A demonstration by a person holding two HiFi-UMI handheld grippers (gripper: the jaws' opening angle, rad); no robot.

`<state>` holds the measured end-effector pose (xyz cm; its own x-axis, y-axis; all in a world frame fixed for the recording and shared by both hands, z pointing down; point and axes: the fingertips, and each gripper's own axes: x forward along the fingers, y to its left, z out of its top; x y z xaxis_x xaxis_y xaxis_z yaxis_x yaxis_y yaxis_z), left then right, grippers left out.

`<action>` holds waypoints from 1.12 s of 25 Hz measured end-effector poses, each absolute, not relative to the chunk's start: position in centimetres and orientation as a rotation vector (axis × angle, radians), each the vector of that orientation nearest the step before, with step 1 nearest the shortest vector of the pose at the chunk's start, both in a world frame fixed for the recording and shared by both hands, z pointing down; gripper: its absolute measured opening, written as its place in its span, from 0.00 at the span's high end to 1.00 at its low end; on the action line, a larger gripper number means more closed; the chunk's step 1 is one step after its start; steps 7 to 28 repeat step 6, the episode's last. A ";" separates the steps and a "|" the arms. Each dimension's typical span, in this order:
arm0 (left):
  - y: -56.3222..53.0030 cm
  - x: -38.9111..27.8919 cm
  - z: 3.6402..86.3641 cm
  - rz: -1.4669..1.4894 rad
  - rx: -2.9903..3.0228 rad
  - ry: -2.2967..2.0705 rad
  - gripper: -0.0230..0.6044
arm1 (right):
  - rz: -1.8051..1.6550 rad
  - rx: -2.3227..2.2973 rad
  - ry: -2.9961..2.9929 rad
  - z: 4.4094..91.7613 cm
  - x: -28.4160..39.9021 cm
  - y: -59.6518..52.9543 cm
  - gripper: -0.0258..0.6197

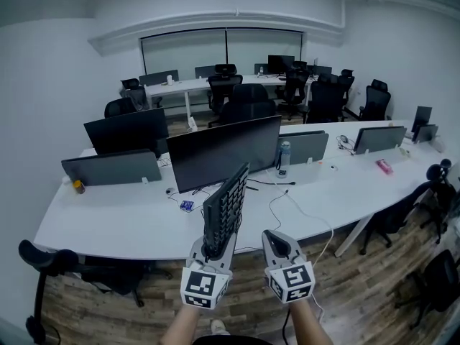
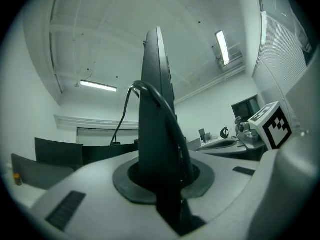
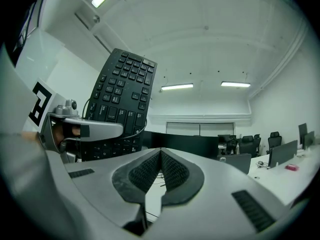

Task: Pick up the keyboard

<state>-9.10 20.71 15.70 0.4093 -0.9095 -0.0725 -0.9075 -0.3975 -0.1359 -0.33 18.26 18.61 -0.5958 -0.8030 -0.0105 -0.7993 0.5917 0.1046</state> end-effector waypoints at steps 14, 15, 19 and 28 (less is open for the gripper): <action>21.7 -9.2 15.8 -0.003 -2.512 1.638 0.84 | -0.126 1.382 -2.784 18.8 -0.2 19.0 0.95; 21.7 -9.2 15.8 -0.003 -2.512 1.638 0.84 | -0.126 1.382 -2.784 18.8 -0.2 19.0 0.95; 21.7 -9.2 15.8 -0.003 -2.512 1.638 0.84 | -0.126 1.382 -2.784 18.8 -0.2 19.0 0.95; 21.7 -9.2 15.8 -0.003 -2.512 1.638 0.84 | -0.126 1.382 -2.784 18.8 -0.2 19.0 0.95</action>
